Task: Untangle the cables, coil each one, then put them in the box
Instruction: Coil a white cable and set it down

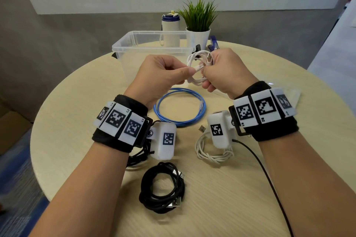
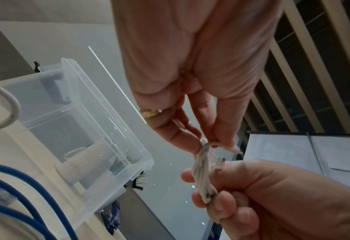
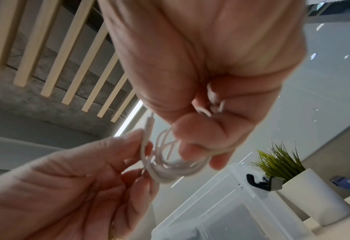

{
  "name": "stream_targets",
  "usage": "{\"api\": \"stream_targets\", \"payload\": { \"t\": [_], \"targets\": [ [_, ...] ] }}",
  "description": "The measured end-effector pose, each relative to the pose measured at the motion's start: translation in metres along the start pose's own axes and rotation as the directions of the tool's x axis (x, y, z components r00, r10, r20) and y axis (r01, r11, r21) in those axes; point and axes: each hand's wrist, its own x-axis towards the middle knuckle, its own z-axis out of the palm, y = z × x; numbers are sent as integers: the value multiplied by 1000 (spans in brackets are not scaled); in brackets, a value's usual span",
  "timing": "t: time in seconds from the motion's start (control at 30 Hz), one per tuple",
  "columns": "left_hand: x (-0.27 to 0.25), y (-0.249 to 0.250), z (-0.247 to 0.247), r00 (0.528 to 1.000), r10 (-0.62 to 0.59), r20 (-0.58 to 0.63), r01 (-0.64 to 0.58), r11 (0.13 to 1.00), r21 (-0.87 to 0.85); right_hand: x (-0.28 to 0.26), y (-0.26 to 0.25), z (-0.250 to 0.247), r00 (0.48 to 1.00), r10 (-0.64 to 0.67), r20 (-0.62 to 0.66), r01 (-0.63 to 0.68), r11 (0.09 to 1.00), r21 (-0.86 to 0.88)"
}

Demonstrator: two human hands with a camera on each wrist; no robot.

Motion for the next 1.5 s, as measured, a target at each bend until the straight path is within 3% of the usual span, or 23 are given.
{"api": "stream_targets", "payload": {
  "t": [0.27, 0.4, 0.5, 0.7, 1.13, 1.33, 1.5],
  "targets": [
    [7, -7, -7, 991, -21, -132, 18, 1000, -23, -7, -6, -4, 991, -75, 107, 60, 989, 138],
    [7, -8, -6, 993, 59, -105, -46, 992, 119, -8, -6, -4, 990, -80, 117, 60, 984, 167],
    [5, -3, -7, 992, 95, -79, -85, 989, 125, -7, -5, -5, 991, -74, 116, 52, 982, 182],
    [1, 4, -12, 997, 79, -18, -76, 990, 115, -6, -3, -3, 990, -55, 129, 31, 982, 184],
    [4, 0, -13, 990, 68, -126, -40, 976, 214, -8, -3, 0, 982, -80, 172, 43, 977, 209],
    [3, 0, -15, 994, 79, -74, -53, 951, 303, -9, -3, -1, 985, -74, 154, 37, 973, 230],
    [1, 1, -15, 997, 72, -34, -61, 965, 256, -8, -1, -1, 986, -55, 155, 13, 966, 259]
  ]
}}
